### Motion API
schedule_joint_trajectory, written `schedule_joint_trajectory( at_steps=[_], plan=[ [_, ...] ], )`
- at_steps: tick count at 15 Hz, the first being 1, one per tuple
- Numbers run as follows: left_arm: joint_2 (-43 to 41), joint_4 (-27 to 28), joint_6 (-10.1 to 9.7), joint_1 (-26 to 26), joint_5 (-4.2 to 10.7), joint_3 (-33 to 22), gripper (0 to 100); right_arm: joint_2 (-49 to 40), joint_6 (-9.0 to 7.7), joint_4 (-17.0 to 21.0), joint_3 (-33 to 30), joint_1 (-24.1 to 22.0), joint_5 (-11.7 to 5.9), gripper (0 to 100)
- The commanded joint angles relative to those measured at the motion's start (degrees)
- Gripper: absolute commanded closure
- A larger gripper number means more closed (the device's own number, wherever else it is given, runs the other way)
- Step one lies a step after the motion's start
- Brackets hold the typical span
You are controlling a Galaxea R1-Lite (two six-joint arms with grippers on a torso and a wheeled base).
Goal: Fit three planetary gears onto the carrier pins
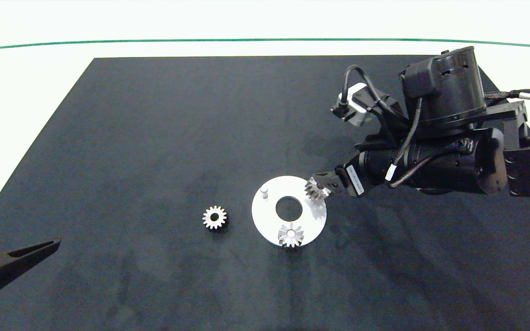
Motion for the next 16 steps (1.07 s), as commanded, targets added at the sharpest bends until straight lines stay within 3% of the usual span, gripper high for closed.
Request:
schedule_joint_trajectory(
  at_steps=[1, 16],
  plan=[
    [0.0, 0.1, 0.1, 0.0, 0.0, 0.0, 0, -0.3, -0.11, 1.4, -0.1, -0.3, -0.09, 0],
    [0.1, 0.0, 0.1, 0.7, 0.0, -0.1, 0, 4.7, 0.42, 0.6, -3.6, -0.8, 0.08, 0]
  ],
)
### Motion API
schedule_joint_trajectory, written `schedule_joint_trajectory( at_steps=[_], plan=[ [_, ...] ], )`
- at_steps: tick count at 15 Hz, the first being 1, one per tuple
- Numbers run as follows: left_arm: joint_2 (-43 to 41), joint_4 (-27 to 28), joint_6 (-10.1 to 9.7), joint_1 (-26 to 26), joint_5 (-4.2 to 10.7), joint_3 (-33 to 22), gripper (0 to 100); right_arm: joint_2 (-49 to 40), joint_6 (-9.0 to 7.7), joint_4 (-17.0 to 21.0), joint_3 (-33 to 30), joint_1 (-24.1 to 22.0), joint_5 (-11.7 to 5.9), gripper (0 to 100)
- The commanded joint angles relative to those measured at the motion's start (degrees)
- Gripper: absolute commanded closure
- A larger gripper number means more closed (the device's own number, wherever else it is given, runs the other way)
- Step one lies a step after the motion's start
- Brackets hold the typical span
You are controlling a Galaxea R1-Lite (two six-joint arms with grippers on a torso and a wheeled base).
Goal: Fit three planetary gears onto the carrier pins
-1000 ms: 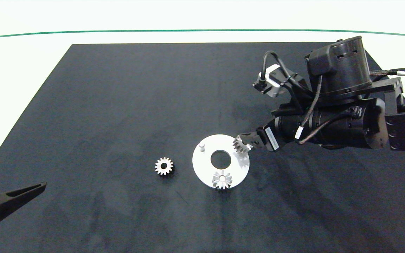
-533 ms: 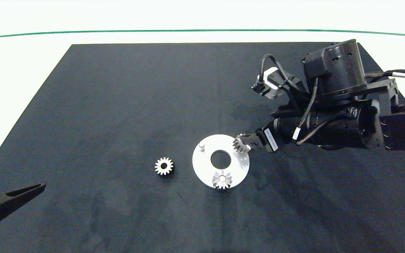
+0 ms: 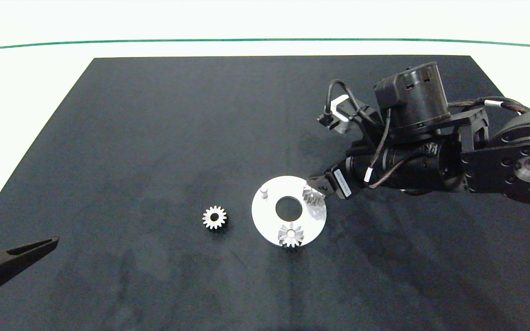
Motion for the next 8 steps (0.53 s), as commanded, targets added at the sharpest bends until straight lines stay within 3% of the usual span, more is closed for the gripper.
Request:
schedule_joint_trajectory(
  at_steps=[1, 4, 6, 8],
  plan=[
    [0.1, 0.2, 0.1, -0.1, 0.0, 0.0, 0, -1.9, 0.09, 0.6, -1.4, 0.0, -0.23, 0],
    [0.2, 0.2, 0.1, -0.1, 0.0, 0.1, 0, -10.0, 0.71, 0.8, 4.2, -2.9, -0.15, 0],
    [0.3, 0.1, 0.1, -0.2, -0.09, 0.1, 0, -17.0, 1.23, 0.5, 11.5, -7.2, 0.03, 0],
    [2.3, 0.0, -0.08, -0.6, -0.44, 0.5, 0, -27.3, 1.41, 0.3, 22.1, -15.0, 0.64, 0]
  ],
)
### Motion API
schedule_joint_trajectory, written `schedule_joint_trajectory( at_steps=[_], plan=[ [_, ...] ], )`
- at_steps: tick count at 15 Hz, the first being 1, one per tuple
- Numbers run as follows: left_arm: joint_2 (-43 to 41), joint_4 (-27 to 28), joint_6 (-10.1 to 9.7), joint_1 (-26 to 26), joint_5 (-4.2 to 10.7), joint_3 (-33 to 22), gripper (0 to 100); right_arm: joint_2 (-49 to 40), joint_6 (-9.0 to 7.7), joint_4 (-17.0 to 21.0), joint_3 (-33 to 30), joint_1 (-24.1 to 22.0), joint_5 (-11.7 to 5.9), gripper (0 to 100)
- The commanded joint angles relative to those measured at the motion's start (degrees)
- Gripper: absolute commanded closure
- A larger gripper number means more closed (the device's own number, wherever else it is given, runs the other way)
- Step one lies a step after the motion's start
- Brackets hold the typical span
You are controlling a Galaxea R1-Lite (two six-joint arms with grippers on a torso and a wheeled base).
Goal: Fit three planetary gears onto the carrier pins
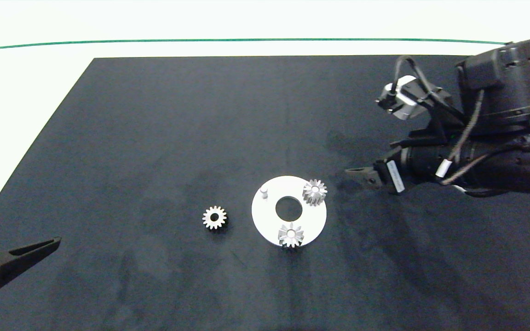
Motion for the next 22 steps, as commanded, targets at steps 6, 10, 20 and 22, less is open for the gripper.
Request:
schedule_joint_trajectory(
  at_steps=[6, 10, 20, 22],
  plan=[
    [9.5, -11.7, -2.93, -7.4, 0.32, 4.8, 0, -25.9, -0.21, -2.4, 20.8, -11.2, -0.22, 0],
    [9.4, -12.4, -4.33, -11.7, 0.76, 5.9, 0, -27.4, -0.3, -2.4, 24.0, -11.6, -0.13, 0],
    [14.1, -18.0, -6.71, -25.6, 14.65, 9.0, 0, -40.8, -0.12, -2.7, 36.4, -7.3, 0.4, 0],
    [16.1, -20.1, -6.79, -25.2, 15.0, 8.9, 0, -40.5, 0.14, -2.6, 37.1, -7.0, 1.28, 0]
  ],
)
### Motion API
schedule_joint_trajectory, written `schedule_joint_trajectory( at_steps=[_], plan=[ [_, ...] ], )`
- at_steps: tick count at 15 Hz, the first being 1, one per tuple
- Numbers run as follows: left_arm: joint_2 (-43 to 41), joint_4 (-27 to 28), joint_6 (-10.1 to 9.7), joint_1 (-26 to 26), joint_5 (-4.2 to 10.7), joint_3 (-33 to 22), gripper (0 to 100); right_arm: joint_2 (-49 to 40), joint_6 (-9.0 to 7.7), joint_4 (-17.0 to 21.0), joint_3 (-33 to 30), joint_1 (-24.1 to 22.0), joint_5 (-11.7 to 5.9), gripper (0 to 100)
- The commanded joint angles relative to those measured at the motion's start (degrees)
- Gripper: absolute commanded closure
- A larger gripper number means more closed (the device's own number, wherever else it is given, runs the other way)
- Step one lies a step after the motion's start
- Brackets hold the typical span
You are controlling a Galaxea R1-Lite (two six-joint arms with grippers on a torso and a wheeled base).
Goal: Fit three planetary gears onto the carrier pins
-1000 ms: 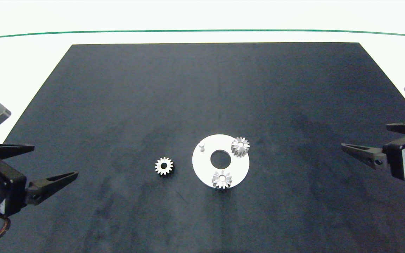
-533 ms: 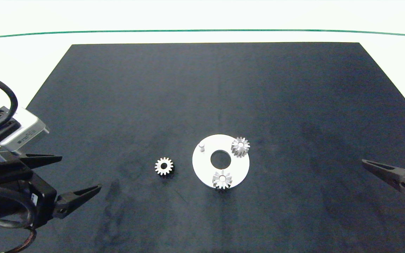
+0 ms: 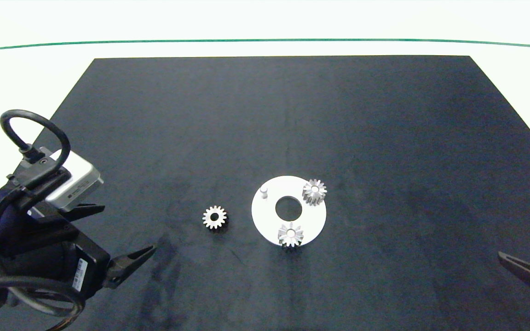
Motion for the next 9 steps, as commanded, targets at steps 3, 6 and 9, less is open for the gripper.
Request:
schedule_joint_trajectory(
  at_steps=[3, 6, 9],
  plan=[
    [3.9, -1.9, 0.16, 0.1, 0.66, 0.2, 0, 0.5, 0.78, 0.1, 4.0, 4.6, 2.05, 0],
    [7.5, -2.7, 0.07, -0.5, 0.57, -0.4, 0, 0.0, 0.69, 0.2, 4.0, 5.2, 1.53, 0],
    [12.0, -5.2, -1.34, -3.0, 0.57, -1.2, 0, 0.1, 0.61, 0.4, 4.1, 5.2, 1.53, 0]
  ],
)
